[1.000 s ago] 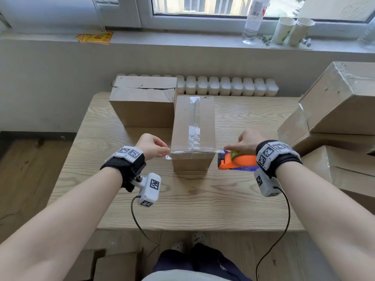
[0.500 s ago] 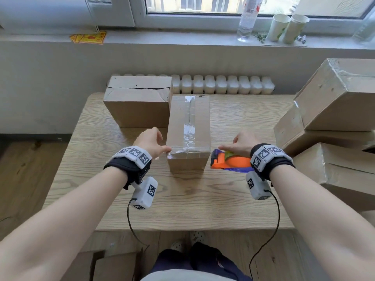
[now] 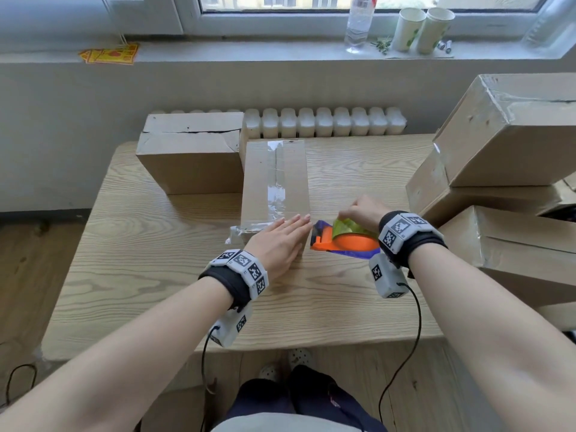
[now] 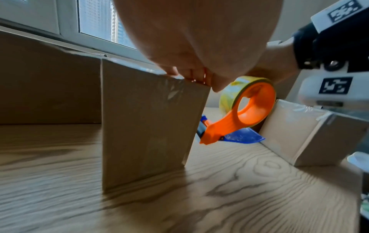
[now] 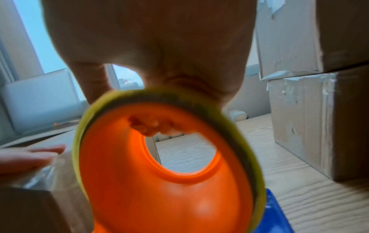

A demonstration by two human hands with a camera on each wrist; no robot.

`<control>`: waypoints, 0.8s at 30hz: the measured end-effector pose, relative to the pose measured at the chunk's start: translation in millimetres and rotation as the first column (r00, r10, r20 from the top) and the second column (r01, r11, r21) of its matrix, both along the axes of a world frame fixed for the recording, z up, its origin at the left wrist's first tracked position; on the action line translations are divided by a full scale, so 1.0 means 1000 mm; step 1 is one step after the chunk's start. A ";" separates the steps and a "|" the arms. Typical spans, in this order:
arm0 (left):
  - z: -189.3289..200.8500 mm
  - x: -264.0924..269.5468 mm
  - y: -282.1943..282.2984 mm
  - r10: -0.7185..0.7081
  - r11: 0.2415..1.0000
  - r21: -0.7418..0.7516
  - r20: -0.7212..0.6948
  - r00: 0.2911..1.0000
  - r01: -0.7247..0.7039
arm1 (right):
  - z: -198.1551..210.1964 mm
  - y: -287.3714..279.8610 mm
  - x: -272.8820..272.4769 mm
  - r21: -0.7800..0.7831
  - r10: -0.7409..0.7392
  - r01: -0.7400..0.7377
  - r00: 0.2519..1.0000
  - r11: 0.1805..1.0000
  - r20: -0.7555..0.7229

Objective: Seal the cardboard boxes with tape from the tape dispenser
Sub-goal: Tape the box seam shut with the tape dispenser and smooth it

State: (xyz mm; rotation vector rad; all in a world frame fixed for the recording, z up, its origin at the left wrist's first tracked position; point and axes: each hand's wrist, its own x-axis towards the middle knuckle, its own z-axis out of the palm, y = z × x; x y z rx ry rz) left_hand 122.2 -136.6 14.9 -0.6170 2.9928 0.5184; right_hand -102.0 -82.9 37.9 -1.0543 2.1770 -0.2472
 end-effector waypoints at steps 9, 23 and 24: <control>-0.008 0.006 -0.011 -0.048 0.999 0.004 -0.049 0.998 0.048 | -0.008 0.036 -0.018 0.056 -0.103 0.104 0.994 0.993 -0.030; 0.000 -0.002 -0.006 -0.070 0.987 -0.142 0.024 0.997 0.072 | 0.013 0.083 -0.051 -0.068 -0.248 0.269 0.944 0.961 0.218; 0.000 -0.004 -0.005 -0.069 0.986 -0.154 0.025 0.997 0.072 | 0.018 0.083 -0.049 -0.104 -0.262 0.291 0.938 0.951 0.229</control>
